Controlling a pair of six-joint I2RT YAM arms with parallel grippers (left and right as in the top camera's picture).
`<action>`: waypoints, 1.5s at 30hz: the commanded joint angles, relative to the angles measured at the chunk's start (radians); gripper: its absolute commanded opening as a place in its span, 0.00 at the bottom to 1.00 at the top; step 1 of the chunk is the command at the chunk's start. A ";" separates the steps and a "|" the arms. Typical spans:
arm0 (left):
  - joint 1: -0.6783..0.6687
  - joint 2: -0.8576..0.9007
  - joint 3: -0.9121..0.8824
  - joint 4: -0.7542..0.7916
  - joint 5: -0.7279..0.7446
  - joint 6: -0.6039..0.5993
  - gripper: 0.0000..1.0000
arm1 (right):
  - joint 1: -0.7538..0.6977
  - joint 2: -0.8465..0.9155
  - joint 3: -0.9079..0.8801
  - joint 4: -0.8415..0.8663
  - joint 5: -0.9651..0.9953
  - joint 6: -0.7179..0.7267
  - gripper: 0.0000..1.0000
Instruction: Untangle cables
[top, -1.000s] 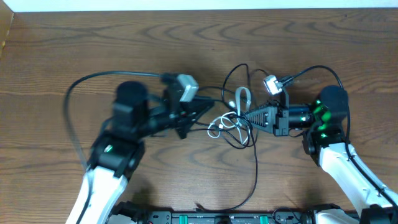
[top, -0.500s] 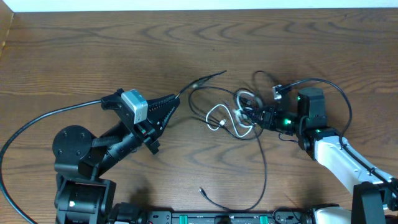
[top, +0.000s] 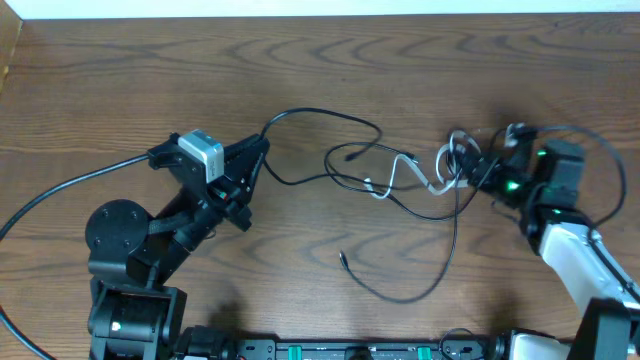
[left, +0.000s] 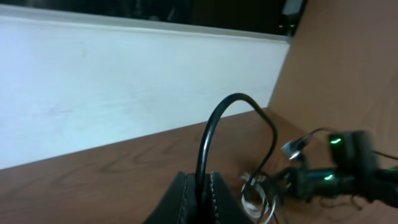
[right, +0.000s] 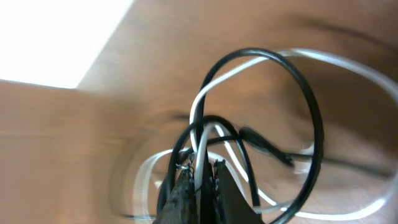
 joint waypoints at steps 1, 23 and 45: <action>0.013 0.001 0.019 -0.024 -0.053 -0.002 0.08 | -0.103 -0.088 0.047 0.269 -0.430 0.149 0.02; 0.012 0.278 0.018 -0.052 0.291 -0.208 0.88 | 0.050 -0.093 0.119 0.565 -0.730 0.393 0.01; -0.190 0.474 0.018 0.219 0.303 -0.436 0.86 | 0.277 -0.089 0.119 0.337 -0.746 0.031 0.02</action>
